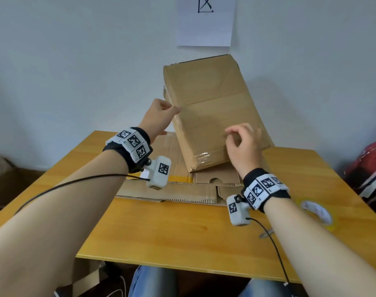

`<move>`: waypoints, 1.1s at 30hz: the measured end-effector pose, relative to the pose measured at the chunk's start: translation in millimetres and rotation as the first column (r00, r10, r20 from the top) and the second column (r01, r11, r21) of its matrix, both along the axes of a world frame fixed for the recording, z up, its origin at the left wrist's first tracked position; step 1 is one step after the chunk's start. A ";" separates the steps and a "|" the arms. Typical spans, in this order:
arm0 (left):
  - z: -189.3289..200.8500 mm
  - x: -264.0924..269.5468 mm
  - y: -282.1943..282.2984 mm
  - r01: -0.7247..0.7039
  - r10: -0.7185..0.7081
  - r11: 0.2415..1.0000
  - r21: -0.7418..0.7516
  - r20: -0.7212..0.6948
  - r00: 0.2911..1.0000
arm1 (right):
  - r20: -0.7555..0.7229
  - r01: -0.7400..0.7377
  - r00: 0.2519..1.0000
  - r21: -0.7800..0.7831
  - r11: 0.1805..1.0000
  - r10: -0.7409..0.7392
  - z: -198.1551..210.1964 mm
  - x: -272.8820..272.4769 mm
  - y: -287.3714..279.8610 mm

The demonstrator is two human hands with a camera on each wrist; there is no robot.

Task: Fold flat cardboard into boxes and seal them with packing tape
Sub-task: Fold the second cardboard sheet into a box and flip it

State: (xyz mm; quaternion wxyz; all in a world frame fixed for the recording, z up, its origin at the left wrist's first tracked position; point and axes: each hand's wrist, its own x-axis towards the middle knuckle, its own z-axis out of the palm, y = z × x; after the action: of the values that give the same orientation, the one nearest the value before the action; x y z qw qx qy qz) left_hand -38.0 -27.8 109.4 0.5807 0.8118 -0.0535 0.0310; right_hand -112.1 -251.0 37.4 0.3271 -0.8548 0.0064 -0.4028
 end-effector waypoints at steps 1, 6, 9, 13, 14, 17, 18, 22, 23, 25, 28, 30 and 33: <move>-4.9 3.1 -0.7 -0.003 0.003 1.000 0.007 -0.023 1.000 | -0.003 0.077 0.997 0.060 0.995 -0.077 -1.6 1.5 -4.7; -16.2 12.1 -14.4 0.015 -0.016 1.000 -0.013 -0.059 0.998 | -0.249 0.394 0.918 0.482 0.783 -0.309 -4.8 7.9 -32.6; -15.9 10.9 -32.0 0.116 -0.130 0.989 -0.091 -0.157 0.979 | -0.343 0.434 0.901 0.687 0.583 -0.266 -6.6 7.7 -48.9; -19.4 11.2 -49.8 0.139 -0.162 0.984 -0.115 -0.222 0.961 | -0.451 0.411 0.886 0.870 0.272 0.104 -9.3 4.3 -76.1; -20.6 11.5 -51.3 0.140 -0.163 0.984 -0.112 -0.230 0.960 | -0.405 0.352 0.886 0.904 0.241 0.225 -7.1 2.4 -78.8; -25.8 11.5 -48.8 0.135 -0.160 0.985 -0.109 -0.264 0.951 | -0.326 0.256 0.890 0.936 0.243 0.319 -0.8 3.5 -77.3; -27.2 11.2 -45.7 0.119 -0.147 0.986 -0.117 -0.275 0.950 | -0.308 0.232 0.902 0.937 0.262 0.302 2.0 3.8 -72.7; -28.6 13.6 -26.1 0.038 -0.087 0.984 -0.174 -0.281 0.956 | -0.096 0.021 0.960 0.961 0.276 0.263 19.6 5.0 -50.7; -27.2 14.3 -19.7 0.016 -0.064 0.984 -0.178 -0.264 0.962 | -0.066 -0.021 0.960 0.952 0.306 0.274 25.8 3.9 -43.9; -21.3 16.8 -5.6 -0.047 0.001 0.978 -0.204 -0.218 0.976 | -0.049 -0.060 0.958 0.930 0.361 0.284 37.7 1.3 -33.3; -2.9 15.9 17.7 -0.154 0.101 0.945 -0.290 -0.188 0.977 | -0.037 -0.066 0.971 0.908 0.413 0.235 59.2 -7.6 -22.8; 8.0 12.2 29.9 -0.173 0.109 0.929 -0.328 -0.203 0.973 | -0.008 -0.092 0.983 0.847 0.523 0.185 71.4 -14.8 -15.9; 17.0 -2.3 33.6 -0.049 -0.006 0.947 -0.318 -0.171 0.985 | 0.025 -0.091 0.995 0.625 0.776 0.097 87.1 -23.2 -1.1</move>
State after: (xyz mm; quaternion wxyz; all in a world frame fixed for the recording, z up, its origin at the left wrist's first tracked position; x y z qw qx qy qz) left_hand -40.3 5.7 126.4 0.7072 0.7066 0.0109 -0.0238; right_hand -135.3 -252.1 124.5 0.6113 -0.6993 0.0983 -0.3573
